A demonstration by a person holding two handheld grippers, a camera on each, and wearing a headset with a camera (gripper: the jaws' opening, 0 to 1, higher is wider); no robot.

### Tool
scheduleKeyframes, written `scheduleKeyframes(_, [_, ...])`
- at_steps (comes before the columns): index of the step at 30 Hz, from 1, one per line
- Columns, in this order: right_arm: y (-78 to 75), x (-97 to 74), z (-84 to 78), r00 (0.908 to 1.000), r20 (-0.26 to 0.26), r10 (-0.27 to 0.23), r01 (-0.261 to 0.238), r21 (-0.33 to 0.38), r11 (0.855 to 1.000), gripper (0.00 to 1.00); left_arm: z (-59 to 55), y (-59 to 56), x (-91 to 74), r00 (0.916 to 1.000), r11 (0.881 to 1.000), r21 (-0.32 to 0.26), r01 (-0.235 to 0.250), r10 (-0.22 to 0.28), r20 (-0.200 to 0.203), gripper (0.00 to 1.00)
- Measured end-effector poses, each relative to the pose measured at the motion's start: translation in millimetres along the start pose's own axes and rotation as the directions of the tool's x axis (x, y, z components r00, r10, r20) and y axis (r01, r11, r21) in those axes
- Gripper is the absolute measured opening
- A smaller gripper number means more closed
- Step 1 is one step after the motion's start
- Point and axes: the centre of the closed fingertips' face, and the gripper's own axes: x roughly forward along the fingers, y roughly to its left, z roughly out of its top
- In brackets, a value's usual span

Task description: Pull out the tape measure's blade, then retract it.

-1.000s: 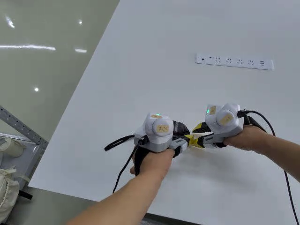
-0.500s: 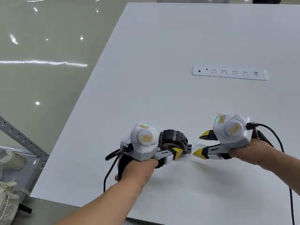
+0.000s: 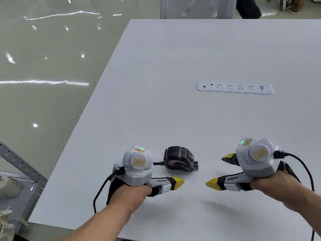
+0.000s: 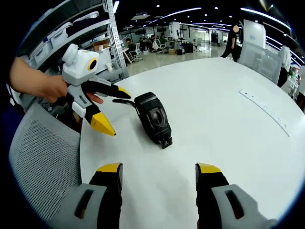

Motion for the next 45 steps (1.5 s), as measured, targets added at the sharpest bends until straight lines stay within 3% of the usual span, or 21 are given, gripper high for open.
scheduleKeyframes(5, [0.0, -19.9, -2.8, 0.9955, 0.068, -0.066, 0.059, 0.102, 0.993, 0.63, -4.7, 3.7, -11.9, 1.0, 1.0, 0.007, -0.002, 0.002, -0.009, 0.9])
scheduleKeyframes(12, [4.8, -52.3, -14.5, 0.9859, 0.097, -0.136, 0.118, 0.177, 0.977, 0.74, -1.8, 2.3, -32.4, 0.9998, 0.998, 0.052, 0.019, -0.019, 0.001, 0.9])
scheduleKeyframes(21, [15.2, -97.5, -19.6, 0.9666, 0.136, -0.217, 0.173, 0.276, 0.945, 0.83, 9.7, -3.4, -59.4, 0.9981, 0.996, 0.08, 0.028, -0.032, 0.053, 0.9])
scheduleKeyframes(35, [32.3, -152.7, -25.3, 0.9413, 0.158, -0.298, 0.229, 0.348, 0.909, 0.96, -3.5, 0.8, -100.3, 0.9973, 0.998, 0.032, 0.045, -0.047, 0.057, 1.0])
scheduleKeyframes(39, [35.8, -169.2, -25.3, 0.9293, 0.173, -0.326, 0.25, 0.353, 0.901, 0.99, -8.4, 1.0, -112.3, 0.9972, 0.999, 0.021, 0.05, -0.051, 0.054, 1.0])
scheduleKeyframes(45, [45.6, -185.1, -28.5, 0.9281, 0.159, -0.337, 0.264, 0.356, 0.896, 1.0, -13.4, 2.6, -128.9, 0.9974, 0.999, 0.022, 0.05, -0.051, 0.051, 1.0])
